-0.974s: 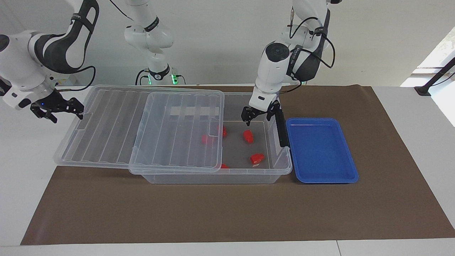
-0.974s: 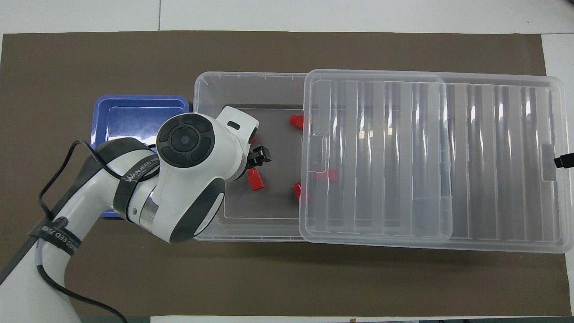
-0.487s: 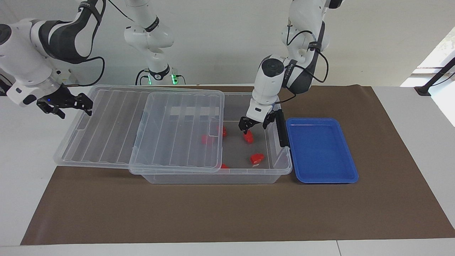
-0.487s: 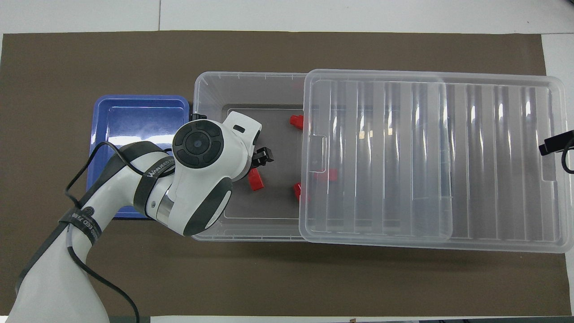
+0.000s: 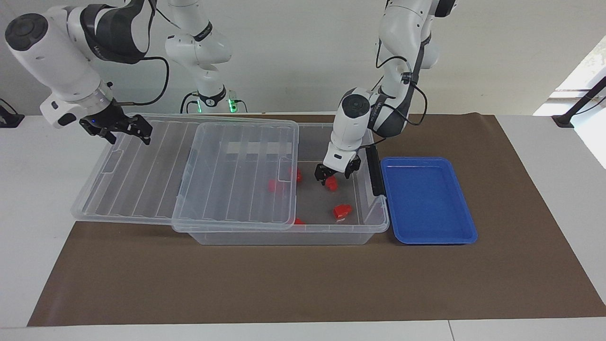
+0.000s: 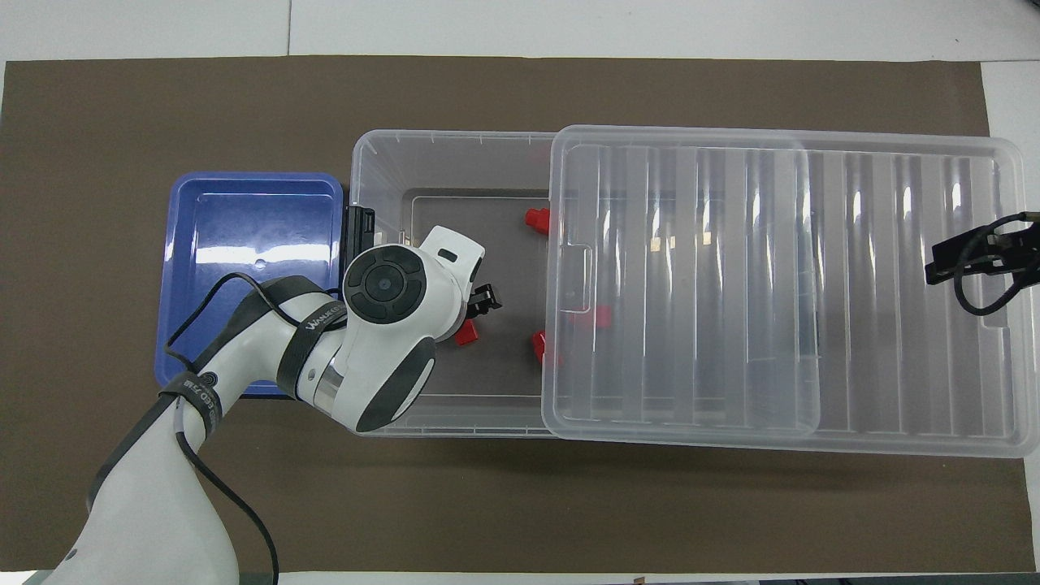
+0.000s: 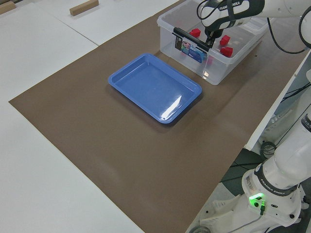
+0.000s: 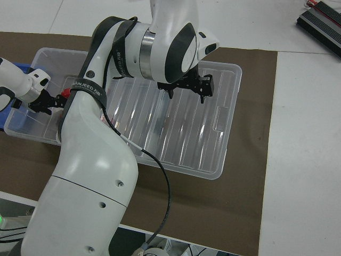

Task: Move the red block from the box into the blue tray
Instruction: 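Grasp the red block with the left gripper and lift it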

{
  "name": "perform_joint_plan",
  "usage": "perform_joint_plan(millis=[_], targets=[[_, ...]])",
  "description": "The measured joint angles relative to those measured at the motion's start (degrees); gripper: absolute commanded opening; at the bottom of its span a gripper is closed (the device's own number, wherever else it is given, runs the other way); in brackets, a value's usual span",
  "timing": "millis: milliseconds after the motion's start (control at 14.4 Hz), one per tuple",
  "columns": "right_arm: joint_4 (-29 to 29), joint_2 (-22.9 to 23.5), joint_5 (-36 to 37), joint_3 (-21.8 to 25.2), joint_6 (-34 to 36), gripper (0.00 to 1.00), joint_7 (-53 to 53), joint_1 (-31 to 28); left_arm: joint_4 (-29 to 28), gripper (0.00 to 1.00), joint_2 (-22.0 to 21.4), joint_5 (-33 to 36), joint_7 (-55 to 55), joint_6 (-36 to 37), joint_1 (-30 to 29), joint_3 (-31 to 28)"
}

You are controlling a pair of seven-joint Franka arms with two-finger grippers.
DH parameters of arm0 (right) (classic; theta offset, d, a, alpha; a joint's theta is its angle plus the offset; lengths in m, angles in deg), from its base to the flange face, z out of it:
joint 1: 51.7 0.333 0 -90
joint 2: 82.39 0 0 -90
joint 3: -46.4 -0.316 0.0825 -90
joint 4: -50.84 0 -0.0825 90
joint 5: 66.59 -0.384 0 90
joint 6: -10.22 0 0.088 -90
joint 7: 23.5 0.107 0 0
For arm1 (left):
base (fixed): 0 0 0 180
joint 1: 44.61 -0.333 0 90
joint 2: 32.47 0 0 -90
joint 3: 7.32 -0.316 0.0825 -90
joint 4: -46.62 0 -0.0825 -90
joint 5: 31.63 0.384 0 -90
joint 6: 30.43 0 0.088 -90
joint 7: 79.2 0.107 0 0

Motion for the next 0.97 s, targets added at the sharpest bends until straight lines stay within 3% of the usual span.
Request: perform_joint_plan(millis=[348, 418, 487, 557, 626, 974], targets=[[-0.02, -1.1, -0.04, -0.19, 0.81, 1.0, 0.92, -0.41, -0.81, 0.93, 1.57, 0.0, -2.75, -0.87, 1.74, -0.01], [0.01, -1.17, -0.04, -0.2, 0.76, 1.0, 0.92, -0.42, -0.79, 0.79, 1.56, 0.0, -3.08, -0.88, 2.04, -0.01], [0.03, -1.21, -0.04, -0.21, 0.74, 1.0, 0.92, -0.42, -0.79, 0.54, 1.56, 0.0, -3.34, -0.86, 2.33, -0.01], [0.03, -1.22, -0.04, -0.18, 0.74, 1.0, 0.92, -0.42, -0.79, 0.17, 1.56, 0.0, -3.87, -0.83, 2.6, -0.01], [0.03, -1.22, -0.04, -0.14, 0.74, 1.0, 0.92, -0.44, -0.79, 0.0, 1.56, 0.0, -5.03, -0.77, 2.81, 0.0], [0.09, -1.22, -0.06, 0.08, -0.59, 1.0, 0.92, -0.57, -0.79, 0.0, 1.42, 0.0, -12.27, -0.47, 3.73, 0.03]])
